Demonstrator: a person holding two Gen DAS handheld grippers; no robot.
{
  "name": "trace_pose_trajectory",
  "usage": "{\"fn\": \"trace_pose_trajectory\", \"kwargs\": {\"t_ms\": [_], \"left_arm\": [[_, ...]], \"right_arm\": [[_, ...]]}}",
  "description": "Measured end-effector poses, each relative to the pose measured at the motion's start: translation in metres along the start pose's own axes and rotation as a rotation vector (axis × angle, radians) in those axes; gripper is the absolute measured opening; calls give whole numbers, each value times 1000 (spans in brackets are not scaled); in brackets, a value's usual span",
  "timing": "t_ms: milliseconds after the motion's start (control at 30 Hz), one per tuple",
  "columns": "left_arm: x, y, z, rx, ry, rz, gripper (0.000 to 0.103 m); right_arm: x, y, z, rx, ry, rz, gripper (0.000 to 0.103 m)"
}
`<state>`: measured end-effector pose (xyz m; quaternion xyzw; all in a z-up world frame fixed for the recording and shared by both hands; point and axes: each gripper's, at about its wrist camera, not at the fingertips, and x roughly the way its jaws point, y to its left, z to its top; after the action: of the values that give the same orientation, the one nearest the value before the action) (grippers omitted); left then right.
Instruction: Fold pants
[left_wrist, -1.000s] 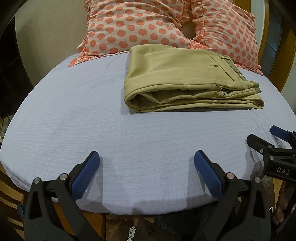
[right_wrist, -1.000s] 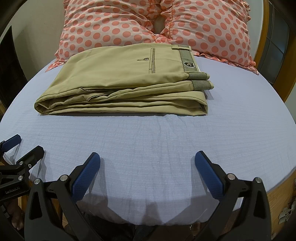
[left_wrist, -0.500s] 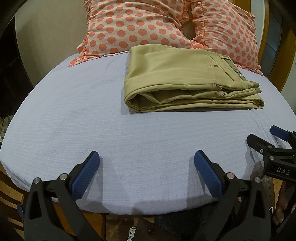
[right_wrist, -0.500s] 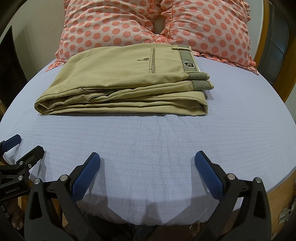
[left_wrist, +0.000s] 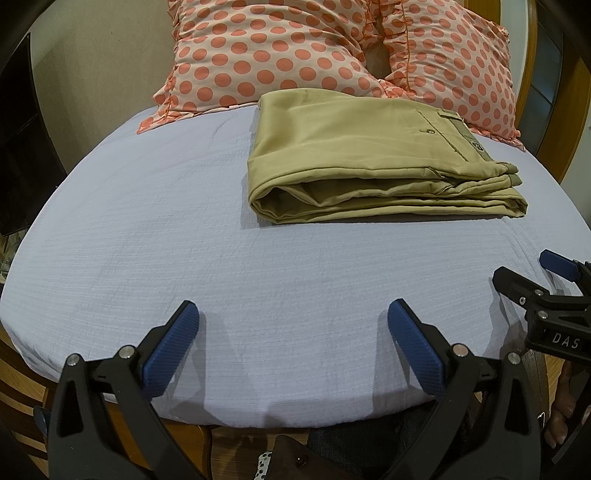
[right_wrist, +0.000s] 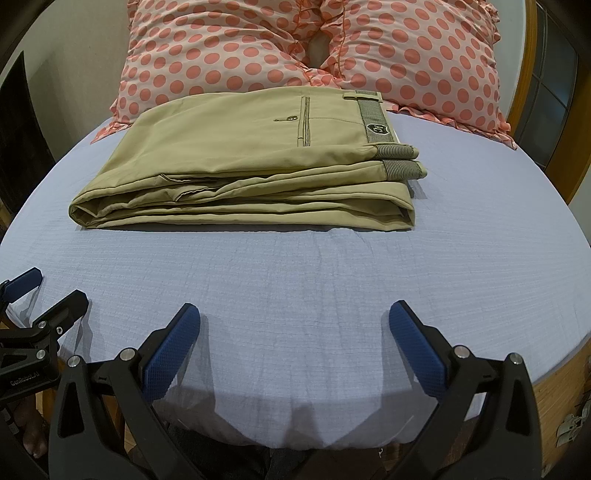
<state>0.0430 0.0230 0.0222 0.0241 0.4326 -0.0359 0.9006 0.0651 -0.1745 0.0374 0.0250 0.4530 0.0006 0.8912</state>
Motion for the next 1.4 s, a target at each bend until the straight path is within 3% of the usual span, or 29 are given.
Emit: {"fn": "trace_pose_trajectory", "kwargs": {"t_ms": [1400], "left_arm": [[2, 0, 3, 4, 23, -6, 101]], "right_arm": [[0, 0, 1, 0, -2, 0, 102]]}}
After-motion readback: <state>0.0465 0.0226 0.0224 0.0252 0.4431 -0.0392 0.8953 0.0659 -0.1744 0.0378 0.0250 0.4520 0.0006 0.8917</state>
